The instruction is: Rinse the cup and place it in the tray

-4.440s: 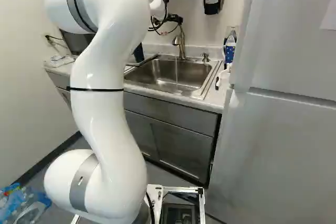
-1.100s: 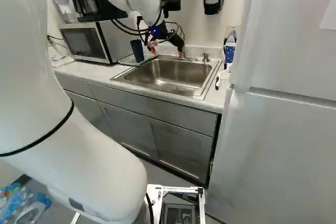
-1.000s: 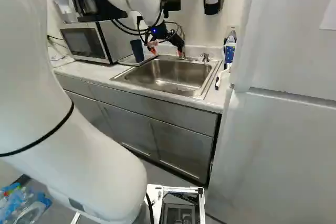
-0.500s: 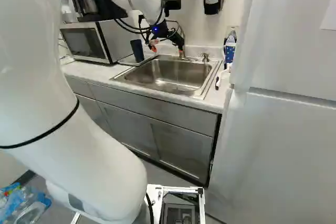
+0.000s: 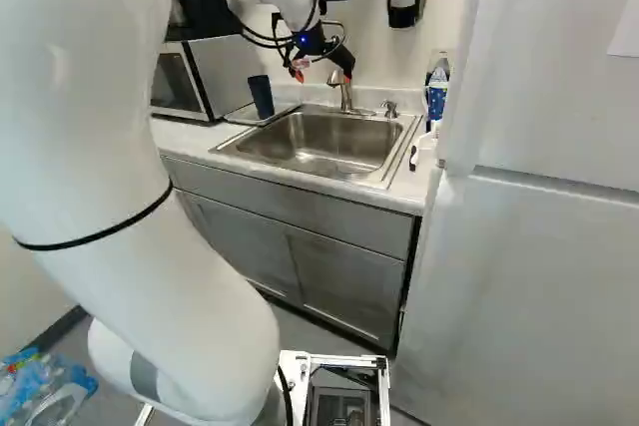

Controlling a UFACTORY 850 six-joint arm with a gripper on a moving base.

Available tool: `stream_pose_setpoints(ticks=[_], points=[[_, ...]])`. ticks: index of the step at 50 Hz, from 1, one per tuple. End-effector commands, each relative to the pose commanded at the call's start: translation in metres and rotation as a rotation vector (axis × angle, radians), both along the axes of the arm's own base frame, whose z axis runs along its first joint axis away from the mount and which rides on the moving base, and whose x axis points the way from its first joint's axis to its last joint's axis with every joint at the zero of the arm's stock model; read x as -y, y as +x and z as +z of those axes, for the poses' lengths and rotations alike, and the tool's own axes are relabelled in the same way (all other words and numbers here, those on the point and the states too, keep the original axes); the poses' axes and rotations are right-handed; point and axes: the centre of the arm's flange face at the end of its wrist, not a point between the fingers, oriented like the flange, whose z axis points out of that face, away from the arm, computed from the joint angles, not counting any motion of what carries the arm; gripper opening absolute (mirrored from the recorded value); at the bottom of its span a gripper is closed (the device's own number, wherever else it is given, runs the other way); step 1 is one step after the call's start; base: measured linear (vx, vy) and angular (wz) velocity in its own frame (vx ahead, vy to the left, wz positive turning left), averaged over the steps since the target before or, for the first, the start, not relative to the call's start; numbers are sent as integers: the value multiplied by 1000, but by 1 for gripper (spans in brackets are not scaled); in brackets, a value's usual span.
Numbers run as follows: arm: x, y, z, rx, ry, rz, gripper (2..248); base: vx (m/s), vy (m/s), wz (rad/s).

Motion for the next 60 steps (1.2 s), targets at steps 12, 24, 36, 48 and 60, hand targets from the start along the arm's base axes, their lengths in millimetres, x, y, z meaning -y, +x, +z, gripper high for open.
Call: stream_pose_setpoints(ticks=[12,24,36,48,60], points=[[3,19,15,46,-8,-1,247,0,0,0],[3,21,31,93,-16,-1,247,0,0,0],[3,20,47,143,-24,-1,247,0,0,0],[0,31,59,195,-32,6,247,0,0,0],[-6,55,61,237,-37,20,247,0,0,0]])
